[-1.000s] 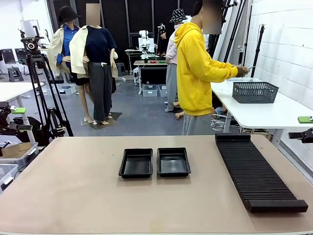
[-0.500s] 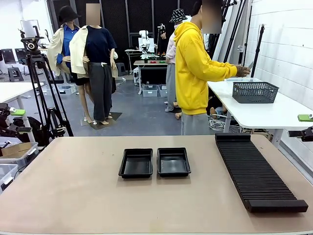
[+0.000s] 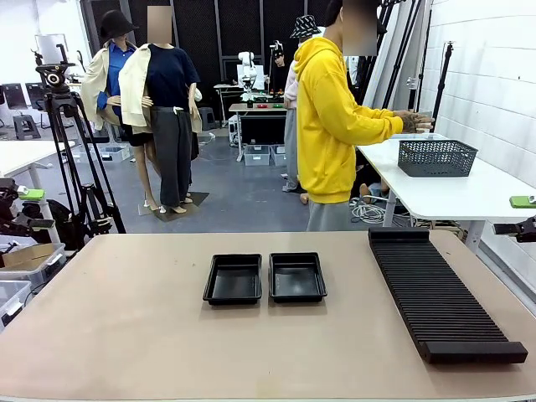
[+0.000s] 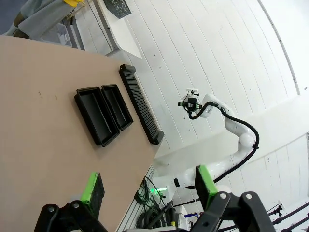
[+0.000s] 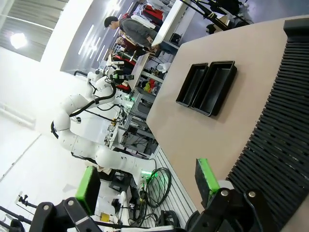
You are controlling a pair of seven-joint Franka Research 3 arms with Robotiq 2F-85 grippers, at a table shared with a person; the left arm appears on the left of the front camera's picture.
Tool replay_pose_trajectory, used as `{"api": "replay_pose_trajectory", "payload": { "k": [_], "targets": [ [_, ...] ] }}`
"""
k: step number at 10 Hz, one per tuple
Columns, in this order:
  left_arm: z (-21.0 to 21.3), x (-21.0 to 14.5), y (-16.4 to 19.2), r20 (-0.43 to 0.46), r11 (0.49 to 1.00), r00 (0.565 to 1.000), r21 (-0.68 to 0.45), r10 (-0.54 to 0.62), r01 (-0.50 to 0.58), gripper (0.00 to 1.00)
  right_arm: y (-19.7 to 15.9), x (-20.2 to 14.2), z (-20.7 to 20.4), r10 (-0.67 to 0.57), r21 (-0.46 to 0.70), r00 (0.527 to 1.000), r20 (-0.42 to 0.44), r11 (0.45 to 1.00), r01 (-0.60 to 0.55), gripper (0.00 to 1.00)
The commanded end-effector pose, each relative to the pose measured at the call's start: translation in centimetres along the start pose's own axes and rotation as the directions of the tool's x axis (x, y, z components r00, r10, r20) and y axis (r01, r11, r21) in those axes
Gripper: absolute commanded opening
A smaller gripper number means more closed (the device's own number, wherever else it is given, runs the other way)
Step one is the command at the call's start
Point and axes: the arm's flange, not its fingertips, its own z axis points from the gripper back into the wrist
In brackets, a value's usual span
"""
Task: Inspect and transfer BCBs to ESD trays.
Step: Pick up the Blank PCB from the PCB Rack and place it in the left ESD tray.
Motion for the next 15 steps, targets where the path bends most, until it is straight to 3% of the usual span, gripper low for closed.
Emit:
{"api": "replay_pose_trajectory", "payload": {
  "k": [1,15],
  "targets": [
    [0.07,0.10,-0.13,0.010,1.000,1.000,-0.013,0.000,0.000,1.00,-0.02,-0.10,0.01,-0.001,-0.001,1.000,-0.005,1.000,0.001,1.00],
    [0.07,0.10,-0.13,0.010,1.000,1.000,-0.013,0.000,0.000,1.00,-0.02,-0.10,0.01,-0.001,-0.001,1.000,-0.005,1.000,0.001,1.00]
  ]
}}
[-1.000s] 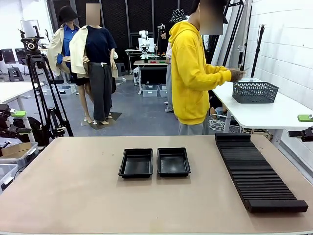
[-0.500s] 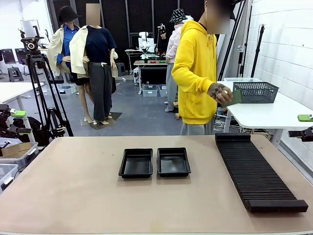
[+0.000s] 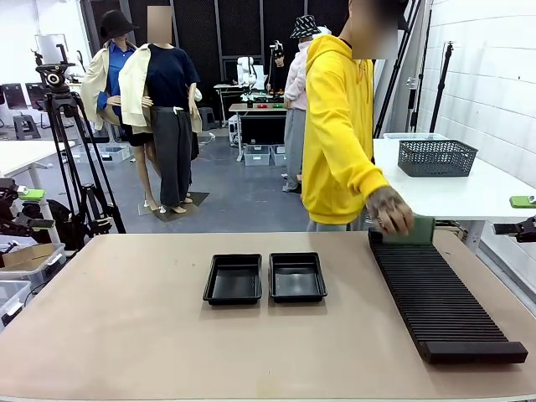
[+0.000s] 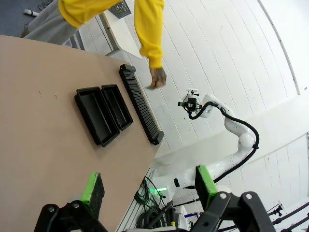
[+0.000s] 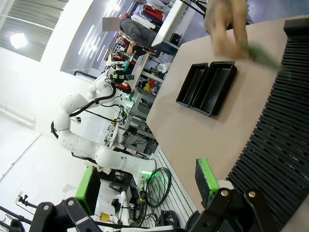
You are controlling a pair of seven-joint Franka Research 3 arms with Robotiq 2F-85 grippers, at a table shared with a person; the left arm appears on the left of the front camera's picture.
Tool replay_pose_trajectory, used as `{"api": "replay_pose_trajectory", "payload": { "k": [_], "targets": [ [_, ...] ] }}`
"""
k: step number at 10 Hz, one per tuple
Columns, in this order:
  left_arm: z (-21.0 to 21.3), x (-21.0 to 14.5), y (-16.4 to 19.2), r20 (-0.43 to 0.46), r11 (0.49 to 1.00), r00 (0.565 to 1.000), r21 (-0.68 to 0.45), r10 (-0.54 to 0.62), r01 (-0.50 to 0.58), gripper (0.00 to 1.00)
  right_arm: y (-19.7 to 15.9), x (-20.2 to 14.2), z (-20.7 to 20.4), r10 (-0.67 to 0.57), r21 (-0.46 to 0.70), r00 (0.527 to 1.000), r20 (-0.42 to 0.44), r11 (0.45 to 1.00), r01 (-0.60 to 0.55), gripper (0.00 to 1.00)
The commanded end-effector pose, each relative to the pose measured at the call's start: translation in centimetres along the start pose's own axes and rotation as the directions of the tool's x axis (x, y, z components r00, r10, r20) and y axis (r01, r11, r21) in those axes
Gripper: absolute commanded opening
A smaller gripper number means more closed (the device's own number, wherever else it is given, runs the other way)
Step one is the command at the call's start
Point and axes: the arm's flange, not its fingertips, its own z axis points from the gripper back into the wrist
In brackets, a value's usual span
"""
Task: Inspect and transfer BCBs to ESD trays.
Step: Pick up the Blank PCB from the PCB Rack and place it in the left ESD tray.
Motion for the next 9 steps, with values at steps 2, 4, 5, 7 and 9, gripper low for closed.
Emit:
{"api": "replay_pose_trajectory", "payload": {
  "k": [2,4,5,7,9],
  "targets": [
    [0.07,0.10,-0.13,0.010,1.000,1.000,-0.013,0.000,0.000,1.00,-0.02,-0.10,0.01,-0.001,-0.001,1.000,-0.005,1.000,0.001,1.00],
    [0.07,0.10,-0.13,0.010,1.000,1.000,-0.013,0.000,0.000,1.00,-0.02,-0.10,0.01,-0.001,-0.001,1.000,-0.005,1.000,0.001,1.00],
    [0.07,0.10,-0.13,0.010,1.000,1.000,-0.013,0.000,0.000,1.00,-0.02,-0.10,0.01,-0.001,-0.001,1.000,-0.005,1.000,0.001,1.00],
    [0.07,0.10,-0.13,0.010,1.000,1.000,-0.013,0.000,0.000,1.00,-0.02,-0.10,0.01,-0.001,-0.001,1.000,-0.005,1.000,0.001,1.00],
    [0.07,0.10,-0.13,0.010,1.000,1.000,-0.013,0.000,0.000,1.00,-0.02,-0.10,0.01,-0.001,-0.001,1.000,-0.005,1.000,0.001,1.00]
  ]
}}
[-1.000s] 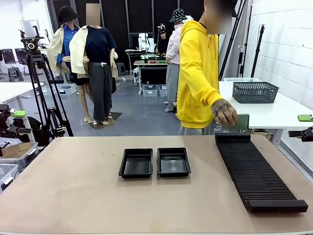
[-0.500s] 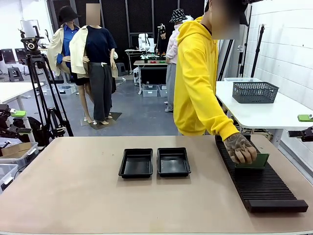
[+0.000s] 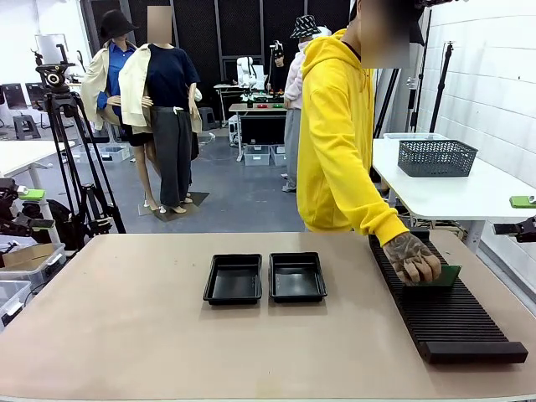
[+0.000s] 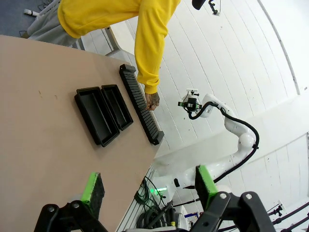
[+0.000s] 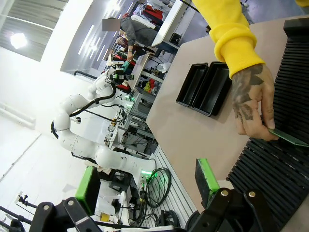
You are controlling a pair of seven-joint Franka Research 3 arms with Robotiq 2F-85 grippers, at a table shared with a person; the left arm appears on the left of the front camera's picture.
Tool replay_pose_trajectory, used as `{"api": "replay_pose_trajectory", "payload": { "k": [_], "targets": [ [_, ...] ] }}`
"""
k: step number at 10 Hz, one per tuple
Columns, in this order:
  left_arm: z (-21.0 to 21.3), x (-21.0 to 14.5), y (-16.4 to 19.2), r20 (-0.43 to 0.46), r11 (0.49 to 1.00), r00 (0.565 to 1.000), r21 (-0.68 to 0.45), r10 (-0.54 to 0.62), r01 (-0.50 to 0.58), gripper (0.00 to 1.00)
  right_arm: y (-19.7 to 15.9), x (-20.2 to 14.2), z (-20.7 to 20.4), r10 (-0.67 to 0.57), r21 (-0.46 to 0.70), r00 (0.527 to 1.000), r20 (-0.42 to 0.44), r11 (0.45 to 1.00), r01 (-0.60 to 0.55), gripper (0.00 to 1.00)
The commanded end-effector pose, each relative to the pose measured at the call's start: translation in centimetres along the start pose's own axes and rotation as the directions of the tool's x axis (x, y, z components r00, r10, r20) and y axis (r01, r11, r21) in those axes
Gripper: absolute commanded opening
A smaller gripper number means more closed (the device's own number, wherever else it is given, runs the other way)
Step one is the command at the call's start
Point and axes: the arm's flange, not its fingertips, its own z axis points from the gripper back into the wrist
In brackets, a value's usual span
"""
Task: Inspect and transfer BCBs to ESD trays.
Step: Pick up the Blank PCB from the PCB Rack and place it in the left ESD tray.
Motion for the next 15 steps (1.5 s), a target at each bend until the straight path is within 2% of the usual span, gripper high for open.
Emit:
{"api": "replay_pose_trajectory", "payload": {
  "k": [1,9,12,15],
  "targets": [
    [0.1,0.1,-0.1,0.010,1.000,1.000,-0.013,0.000,0.000,1.00,0.0,-0.1,0.0,-0.001,-0.001,1.000,-0.005,1.000,0.001,1.00],
    [0.1,0.1,-0.1,0.010,1.000,1.000,-0.013,0.000,0.000,1.00,0.0,0.0,0.0,0.000,0.000,1.000,0.000,1.000,0.000,1.00],
    [0.1,0.1,-0.1,0.010,1.000,1.000,-0.013,0.000,0.000,1.00,0.4,0.9,-1.6,0.058,-0.050,0.996,-0.074,0.997,-0.062,1.00],
    [0.1,0.1,-0.1,0.010,1.000,1.000,-0.013,0.000,0.000,1.00,1.3,2.1,-4.2,0.212,-0.105,0.966,-0.148,0.968,-0.228,1.00]
  ]
}}
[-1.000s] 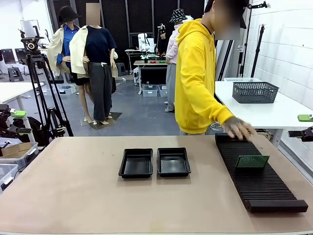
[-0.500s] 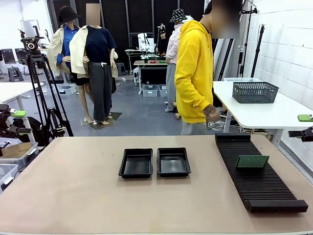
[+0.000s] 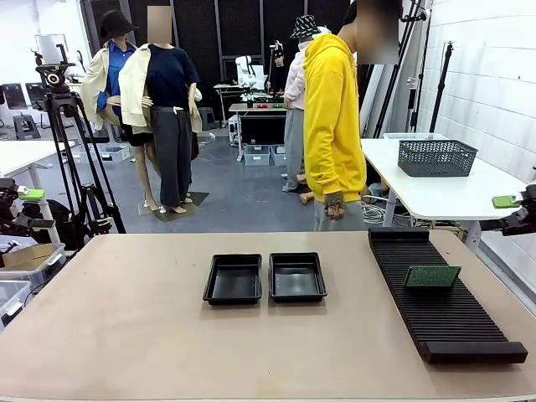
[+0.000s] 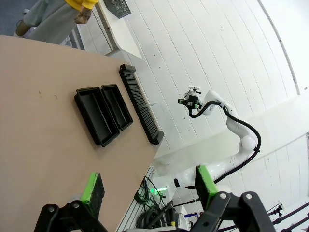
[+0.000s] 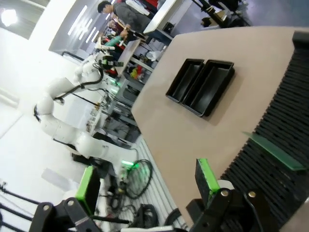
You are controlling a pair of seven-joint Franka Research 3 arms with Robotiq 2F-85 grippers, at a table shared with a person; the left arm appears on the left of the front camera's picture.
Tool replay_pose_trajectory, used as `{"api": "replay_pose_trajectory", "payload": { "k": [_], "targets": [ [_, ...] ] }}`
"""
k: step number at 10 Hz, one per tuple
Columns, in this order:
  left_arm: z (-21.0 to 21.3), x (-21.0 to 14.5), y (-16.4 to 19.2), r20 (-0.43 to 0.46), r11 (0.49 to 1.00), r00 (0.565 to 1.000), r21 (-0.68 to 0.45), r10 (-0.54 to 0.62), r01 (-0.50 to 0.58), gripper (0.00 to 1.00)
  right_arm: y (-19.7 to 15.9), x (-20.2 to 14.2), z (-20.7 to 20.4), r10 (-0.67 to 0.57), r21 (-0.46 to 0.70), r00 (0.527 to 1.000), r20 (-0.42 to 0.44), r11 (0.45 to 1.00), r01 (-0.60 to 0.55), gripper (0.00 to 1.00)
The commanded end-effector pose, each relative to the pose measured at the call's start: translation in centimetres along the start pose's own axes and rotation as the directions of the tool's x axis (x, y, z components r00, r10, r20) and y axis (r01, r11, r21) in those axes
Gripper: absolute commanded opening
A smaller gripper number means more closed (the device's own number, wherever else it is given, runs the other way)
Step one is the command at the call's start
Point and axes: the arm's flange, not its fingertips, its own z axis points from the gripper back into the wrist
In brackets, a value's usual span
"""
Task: Inspect and transfer BCBs to ESD trays.
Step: Pick up the Blank PCB from the PCB Rack and place it in the left ESD tray.
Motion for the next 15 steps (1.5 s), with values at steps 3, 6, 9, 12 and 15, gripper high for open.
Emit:
{"api": "replay_pose_trajectory", "payload": {
  "k": [3,6,9,12,15],
  "targets": [
    [0.1,0.1,-0.1,0.011,1.000,1.000,-0.012,0.000,0.000,1.00,2.5,2.5,-3.8,0.370,-0.083,0.908,-0.195,0.916,-0.391,1.00],
    [0.1,0.1,-0.1,0.011,1.000,1.000,-0.012,0.000,0.000,1.00,5.6,5.1,-8.0,0.586,0.057,0.675,-0.449,0.773,-0.632,1.00],
    [0.1,0.1,-0.1,0.011,1.000,1.000,-0.012,0.000,0.000,1.00,6.7,5.9,-12.5,0.611,0.168,0.383,-0.693,0.654,-0.738,1.00],
    [0.1,0.1,-0.1,0.011,1.000,1.000,-0.012,0.000,0.000,1.00,6.4,3.5,-15.9,0.573,0.144,0.143,-0.807,0.425,-0.894,1.00],
    [0.1,0.1,-0.1,0.011,1.000,1.000,-0.012,0.000,0.000,1.00,4.6,3.5,-16.7,0.491,0.082,0.100,-0.865,0.336,-0.938,1.00]
  ]
}}
